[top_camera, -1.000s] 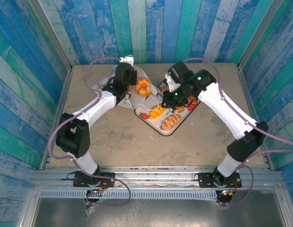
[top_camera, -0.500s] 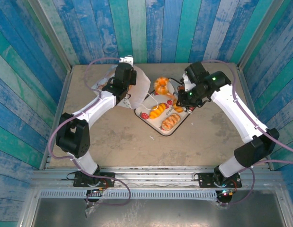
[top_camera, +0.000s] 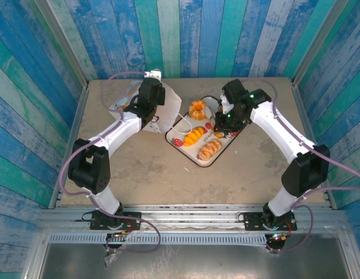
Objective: Take the fake bread out of the paper bag
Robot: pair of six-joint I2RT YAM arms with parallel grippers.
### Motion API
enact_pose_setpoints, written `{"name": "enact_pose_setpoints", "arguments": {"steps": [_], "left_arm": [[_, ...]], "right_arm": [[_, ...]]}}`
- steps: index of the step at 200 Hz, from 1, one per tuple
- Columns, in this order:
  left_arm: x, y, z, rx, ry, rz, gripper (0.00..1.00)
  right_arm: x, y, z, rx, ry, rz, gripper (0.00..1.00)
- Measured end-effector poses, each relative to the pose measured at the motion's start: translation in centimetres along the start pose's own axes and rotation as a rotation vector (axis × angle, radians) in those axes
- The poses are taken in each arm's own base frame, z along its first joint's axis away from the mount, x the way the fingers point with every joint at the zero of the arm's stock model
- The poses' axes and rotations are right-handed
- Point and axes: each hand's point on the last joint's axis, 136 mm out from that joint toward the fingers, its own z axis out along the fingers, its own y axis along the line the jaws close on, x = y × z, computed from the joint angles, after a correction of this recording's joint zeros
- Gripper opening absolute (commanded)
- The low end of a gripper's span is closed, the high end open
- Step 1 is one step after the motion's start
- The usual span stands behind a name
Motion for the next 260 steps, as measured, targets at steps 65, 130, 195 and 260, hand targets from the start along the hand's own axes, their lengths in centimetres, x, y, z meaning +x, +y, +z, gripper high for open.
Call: {"name": "enact_pose_setpoints", "arguments": {"steps": [65,130,195,260], "left_arm": [[0.3,0.1,-0.1,-0.002,0.006,0.003,0.00],[0.0,0.6,-0.7,-0.014,-0.004,0.002,0.00],[0.0,0.6,-0.7,-0.014,-0.003,0.002,0.00],[0.0,0.6,-0.7,-0.014,-0.003,0.002,0.00]], "right_arm": [[-0.7,0.4,3.4,-0.021,0.048,-0.008,0.00],[-1.1,0.1,6.2,-0.022,0.086,0.001,0.01],[-1.7,-1.1,6.5,-0.022,0.070,0.024,0.00],[-2.1,-2.7,6.7,-0.010,0.061,0.047,0.00]]}}
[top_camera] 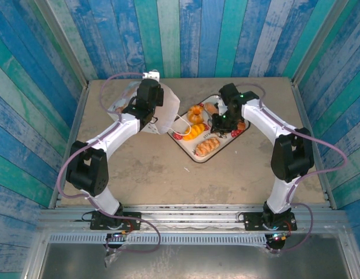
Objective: Take the fake bread out of the paper bag
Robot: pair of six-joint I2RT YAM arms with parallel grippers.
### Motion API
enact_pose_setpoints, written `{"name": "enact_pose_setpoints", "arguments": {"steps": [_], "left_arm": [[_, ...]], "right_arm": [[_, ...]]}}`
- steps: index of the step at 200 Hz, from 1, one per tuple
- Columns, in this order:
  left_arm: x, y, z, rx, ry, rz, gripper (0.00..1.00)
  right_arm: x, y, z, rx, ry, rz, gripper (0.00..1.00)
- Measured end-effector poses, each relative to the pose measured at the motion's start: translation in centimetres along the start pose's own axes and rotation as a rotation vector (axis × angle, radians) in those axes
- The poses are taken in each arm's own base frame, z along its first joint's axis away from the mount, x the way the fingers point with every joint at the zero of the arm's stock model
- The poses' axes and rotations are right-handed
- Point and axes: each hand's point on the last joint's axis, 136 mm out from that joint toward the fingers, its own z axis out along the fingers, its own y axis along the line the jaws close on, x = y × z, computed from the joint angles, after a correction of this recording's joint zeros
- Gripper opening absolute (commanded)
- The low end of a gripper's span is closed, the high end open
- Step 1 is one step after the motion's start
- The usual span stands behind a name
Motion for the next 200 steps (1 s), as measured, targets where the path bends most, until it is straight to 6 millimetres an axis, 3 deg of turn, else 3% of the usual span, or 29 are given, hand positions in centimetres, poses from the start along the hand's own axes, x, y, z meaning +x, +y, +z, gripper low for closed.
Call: {"name": "enact_pose_setpoints", "arguments": {"steps": [107,149,200], "left_arm": [[0.0,0.0,0.0,0.001,0.001,0.000,0.00],[0.1,-0.1,0.0,0.008,0.003,0.002,0.00],[0.1,-0.2,0.0,0.013,0.005,0.006,0.00]], "right_arm": [[1.7,-0.5,-1.0,0.048,0.070,-0.054,0.02],[1.8,-0.4,-1.3,0.050,0.077,-0.053,0.19],[1.4,0.0,-2.0,0.046,0.067,-0.047,0.32]]}}
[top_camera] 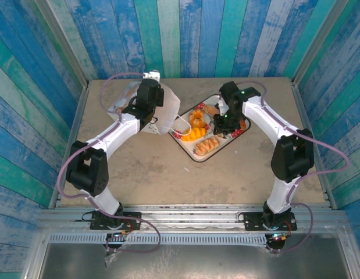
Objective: Take the fake bread out of the paper bag
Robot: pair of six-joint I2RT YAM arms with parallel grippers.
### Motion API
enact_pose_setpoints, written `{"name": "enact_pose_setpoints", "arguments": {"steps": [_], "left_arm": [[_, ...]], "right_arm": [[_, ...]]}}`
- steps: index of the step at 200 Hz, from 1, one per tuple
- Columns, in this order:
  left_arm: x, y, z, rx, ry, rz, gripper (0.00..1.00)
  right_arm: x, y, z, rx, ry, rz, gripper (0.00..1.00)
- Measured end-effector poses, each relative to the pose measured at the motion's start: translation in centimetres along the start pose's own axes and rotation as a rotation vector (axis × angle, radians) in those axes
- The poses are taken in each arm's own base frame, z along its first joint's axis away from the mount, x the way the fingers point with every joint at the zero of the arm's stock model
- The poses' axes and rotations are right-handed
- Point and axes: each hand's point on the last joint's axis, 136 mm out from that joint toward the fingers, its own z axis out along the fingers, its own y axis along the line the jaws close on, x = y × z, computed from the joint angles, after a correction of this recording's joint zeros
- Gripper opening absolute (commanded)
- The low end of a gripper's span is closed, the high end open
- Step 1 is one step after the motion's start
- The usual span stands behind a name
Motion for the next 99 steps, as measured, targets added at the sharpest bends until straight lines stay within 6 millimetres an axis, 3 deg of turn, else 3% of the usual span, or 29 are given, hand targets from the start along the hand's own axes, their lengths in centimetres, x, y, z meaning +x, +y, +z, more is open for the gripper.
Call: {"name": "enact_pose_setpoints", "arguments": {"steps": [34,99], "left_arm": [[-0.1,0.0,-0.1,0.002,0.000,0.000,0.00],[-1.0,0.5,-1.0,0.004,-0.017,0.001,0.00]], "right_arm": [[-0.4,0.3,-0.8,-0.006,-0.021,0.003,0.40],[0.1,0.6,-2.4,-0.012,-0.045,0.011,0.34]]}}
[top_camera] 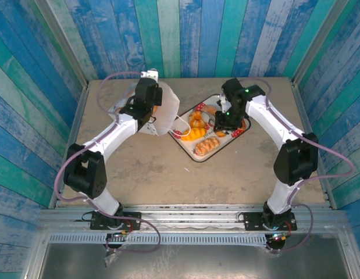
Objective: Take the fake bread out of the paper bag
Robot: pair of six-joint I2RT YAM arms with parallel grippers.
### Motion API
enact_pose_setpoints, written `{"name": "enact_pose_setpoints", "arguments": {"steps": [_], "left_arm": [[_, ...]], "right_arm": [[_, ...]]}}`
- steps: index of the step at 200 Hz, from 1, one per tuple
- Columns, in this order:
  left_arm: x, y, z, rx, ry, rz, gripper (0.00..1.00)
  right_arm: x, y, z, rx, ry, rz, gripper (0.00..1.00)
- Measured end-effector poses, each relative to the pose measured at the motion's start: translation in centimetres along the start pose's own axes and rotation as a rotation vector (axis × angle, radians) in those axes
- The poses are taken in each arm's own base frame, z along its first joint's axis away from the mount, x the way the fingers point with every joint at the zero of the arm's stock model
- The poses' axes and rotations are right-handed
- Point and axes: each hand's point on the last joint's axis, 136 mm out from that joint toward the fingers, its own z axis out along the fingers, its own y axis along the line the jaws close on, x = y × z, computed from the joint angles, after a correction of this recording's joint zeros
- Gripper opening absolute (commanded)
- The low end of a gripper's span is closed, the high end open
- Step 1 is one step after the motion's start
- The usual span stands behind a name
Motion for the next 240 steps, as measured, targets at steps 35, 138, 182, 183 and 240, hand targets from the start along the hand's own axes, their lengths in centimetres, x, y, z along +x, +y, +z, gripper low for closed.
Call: {"name": "enact_pose_setpoints", "arguments": {"steps": [35,138,182,183,240], "left_arm": [[-0.3,-0.4,-0.7,0.037,-0.011,0.028,0.00],[0.8,-1.6,-1.3,0.122,-0.010,0.095,0.00],[1.0,-1.7,-1.8,0.139,-0.017,0.102,0.00],[1.0,-1.7,-1.8,0.139,-0.017,0.102,0.00],[1.6,-1.8,-2.8,0.171,-0.033,0.131,0.00]], "right_arm": [[0.3,1.0,-2.2,-0.036,-0.040,-0.006,0.34],[2.3,14.5,-7.6,-0.265,-0.142,-0.251,0.37],[1.8,15.9,-2.6,-0.246,-0.065,-0.221,0.37],[1.8,15.9,-2.5,-0.246,-0.065,-0.220,0.37],[1.5,16.3,2.0,-0.232,-0.014,-0.158,0.40]]}}
